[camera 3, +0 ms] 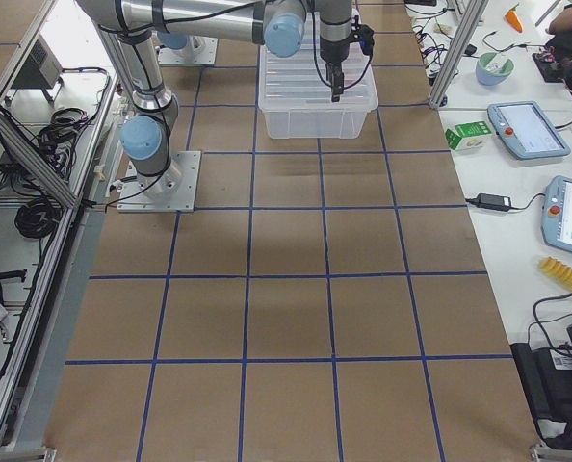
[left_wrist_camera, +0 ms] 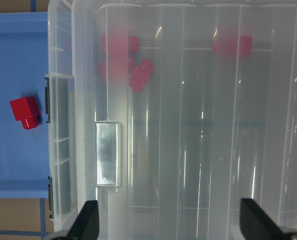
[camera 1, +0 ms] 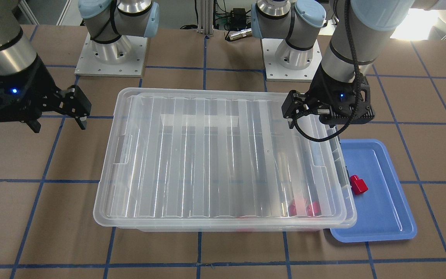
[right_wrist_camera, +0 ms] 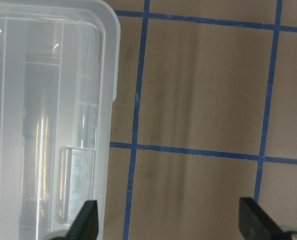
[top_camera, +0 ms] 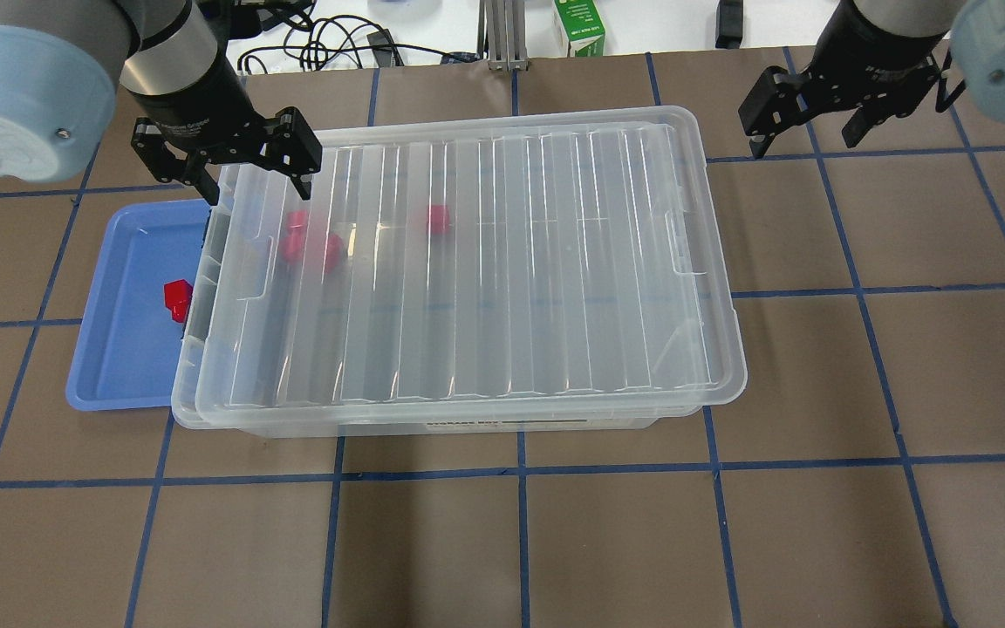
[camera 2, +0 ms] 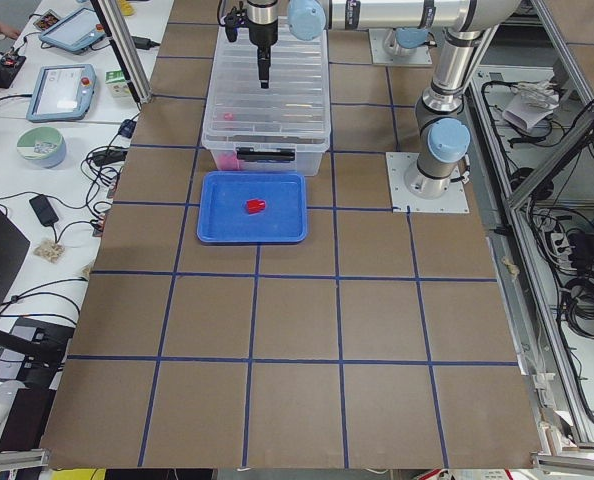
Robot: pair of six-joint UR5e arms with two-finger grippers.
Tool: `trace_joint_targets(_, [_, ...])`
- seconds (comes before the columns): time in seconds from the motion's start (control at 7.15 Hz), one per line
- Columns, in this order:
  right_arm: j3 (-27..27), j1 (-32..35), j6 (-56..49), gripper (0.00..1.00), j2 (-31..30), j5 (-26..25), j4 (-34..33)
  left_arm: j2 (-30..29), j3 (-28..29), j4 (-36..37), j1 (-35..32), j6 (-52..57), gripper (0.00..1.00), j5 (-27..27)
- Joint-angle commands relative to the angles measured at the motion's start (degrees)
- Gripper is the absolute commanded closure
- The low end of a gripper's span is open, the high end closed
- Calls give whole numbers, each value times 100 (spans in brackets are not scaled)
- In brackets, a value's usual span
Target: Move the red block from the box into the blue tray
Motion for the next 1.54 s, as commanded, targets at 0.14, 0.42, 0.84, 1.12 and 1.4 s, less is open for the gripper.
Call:
trace_joint_targets(0.14, [-165, 673, 987, 0, -184, -128, 408, -29, 34, -35, -14, -10, 0, -11])
trace_joint_targets(0.42, [-138, 693, 909, 0, -175, -58, 391, 22, 17, -35, -14, -2, 0, -2])
trace_joint_targets(0.84, [-129, 693, 891, 0, -184, -76, 400, 40, 17, -35, -14, -11, 0, -2])
trace_joint_targets(1.12, [-120, 693, 891, 0, -184, -93, 400, 40, 17, -35, -14, -19, 0, -19])
trace_joint_targets(1.4, [-120, 693, 891, 0, -184, -111, 408, 111, 26, -44, -14, -19, 0, -28])
